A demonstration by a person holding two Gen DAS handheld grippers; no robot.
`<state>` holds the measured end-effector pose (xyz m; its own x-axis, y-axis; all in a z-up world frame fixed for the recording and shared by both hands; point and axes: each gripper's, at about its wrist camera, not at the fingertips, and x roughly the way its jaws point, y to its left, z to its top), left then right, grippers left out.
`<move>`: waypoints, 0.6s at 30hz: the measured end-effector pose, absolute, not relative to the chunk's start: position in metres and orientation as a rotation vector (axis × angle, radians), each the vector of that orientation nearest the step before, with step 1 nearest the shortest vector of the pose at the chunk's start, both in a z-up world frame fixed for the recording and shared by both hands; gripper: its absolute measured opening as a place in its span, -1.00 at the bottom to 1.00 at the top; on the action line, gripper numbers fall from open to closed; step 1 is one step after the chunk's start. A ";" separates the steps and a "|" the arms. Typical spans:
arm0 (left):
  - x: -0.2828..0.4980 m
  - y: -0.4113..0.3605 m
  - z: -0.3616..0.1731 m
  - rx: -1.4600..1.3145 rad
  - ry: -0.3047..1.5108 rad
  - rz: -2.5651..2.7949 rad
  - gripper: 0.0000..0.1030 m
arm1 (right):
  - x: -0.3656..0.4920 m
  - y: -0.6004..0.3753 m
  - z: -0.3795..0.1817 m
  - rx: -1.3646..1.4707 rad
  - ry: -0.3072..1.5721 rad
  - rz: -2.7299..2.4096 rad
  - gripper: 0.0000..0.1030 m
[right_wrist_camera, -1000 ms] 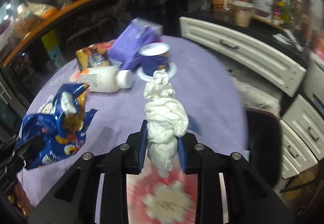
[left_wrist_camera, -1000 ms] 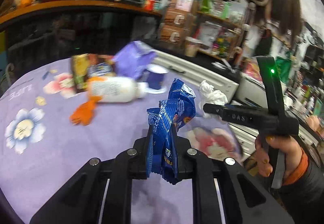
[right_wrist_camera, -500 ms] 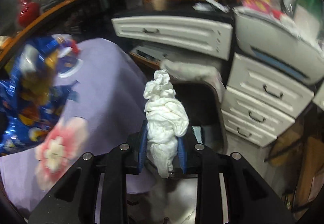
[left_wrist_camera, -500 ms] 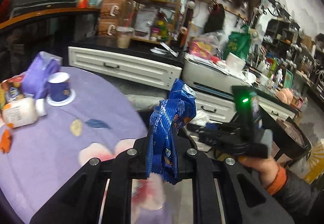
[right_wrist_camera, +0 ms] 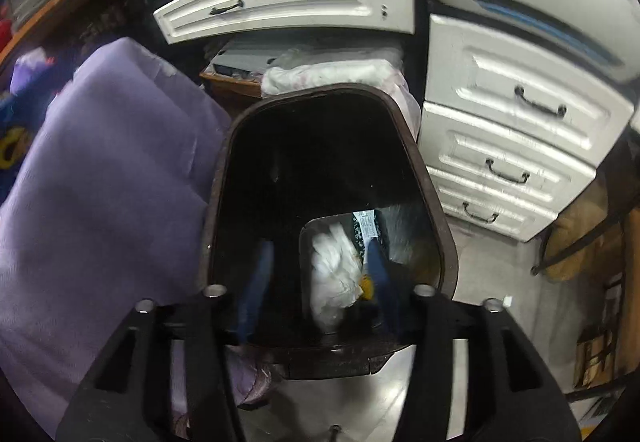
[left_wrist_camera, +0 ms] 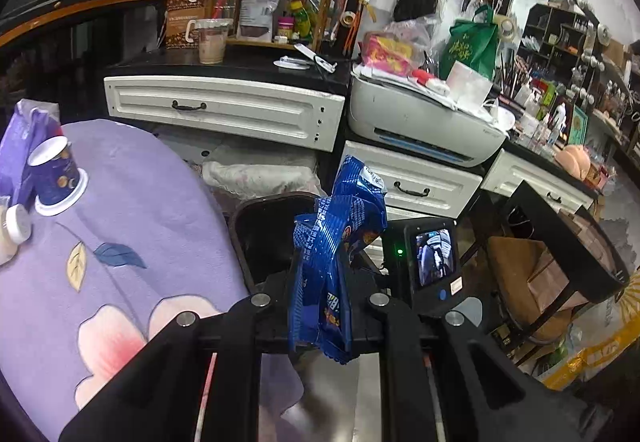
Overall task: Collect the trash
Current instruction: 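Drop the white tissue into the bin from the right tool, then drop the blue snack bag into the bin from the left tool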
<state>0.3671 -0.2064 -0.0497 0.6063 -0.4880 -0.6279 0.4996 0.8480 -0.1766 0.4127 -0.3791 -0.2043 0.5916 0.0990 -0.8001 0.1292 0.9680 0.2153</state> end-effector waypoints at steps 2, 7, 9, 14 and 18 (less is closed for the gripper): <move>0.371 -0.212 -0.053 0.026 0.732 -0.572 -0.70 | 0.409 -0.386 -0.206 0.268 0.939 -0.035 0.06; 0.384 -0.228 -0.067 0.037 0.769 -0.577 -0.70 | 0.388 -0.406 -0.201 0.282 0.914 -0.072 0.08; 0.389 -0.239 -0.072 0.061 0.778 -0.577 -0.70 | 0.377 -0.416 -0.197 0.278 0.899 -0.107 0.11; 0.403 -0.266 -0.086 0.103 0.814 -0.578 -0.70 | 0.351 -0.434 -0.189 0.253 0.860 -0.164 0.12; 0.417 -0.278 -0.104 0.115 0.861 -0.563 -0.70 | 0.329 -0.453 -0.188 0.279 0.857 -0.221 0.12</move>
<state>0.4172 -0.2782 -0.1039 0.5168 -0.4225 -0.7445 0.5128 0.8492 -0.1260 0.3292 -0.4531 -0.1878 0.6355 -0.0797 -0.7679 0.3023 0.9409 0.1526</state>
